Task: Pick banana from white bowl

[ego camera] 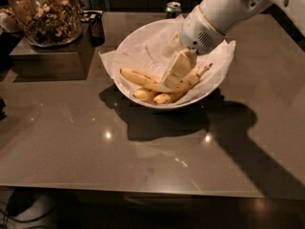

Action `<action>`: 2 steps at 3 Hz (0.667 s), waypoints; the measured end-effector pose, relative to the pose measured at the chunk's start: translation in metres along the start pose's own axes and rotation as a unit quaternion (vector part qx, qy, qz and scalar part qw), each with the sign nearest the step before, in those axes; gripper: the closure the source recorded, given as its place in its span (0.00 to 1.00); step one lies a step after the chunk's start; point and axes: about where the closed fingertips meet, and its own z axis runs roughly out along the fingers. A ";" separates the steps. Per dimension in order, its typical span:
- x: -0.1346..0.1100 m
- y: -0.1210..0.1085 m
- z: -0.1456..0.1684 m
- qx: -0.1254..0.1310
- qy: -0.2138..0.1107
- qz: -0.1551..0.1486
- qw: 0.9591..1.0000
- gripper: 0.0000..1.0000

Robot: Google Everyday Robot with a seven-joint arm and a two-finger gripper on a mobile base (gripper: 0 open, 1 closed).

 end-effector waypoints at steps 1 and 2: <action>0.010 -0.003 0.020 -0.019 -0.002 0.016 1.000 0.23; 0.017 -0.006 0.036 -0.033 -0.001 0.027 0.999 0.24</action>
Offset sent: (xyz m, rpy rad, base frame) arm 0.0119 0.0069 -0.0577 0.0136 0.1277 -0.0135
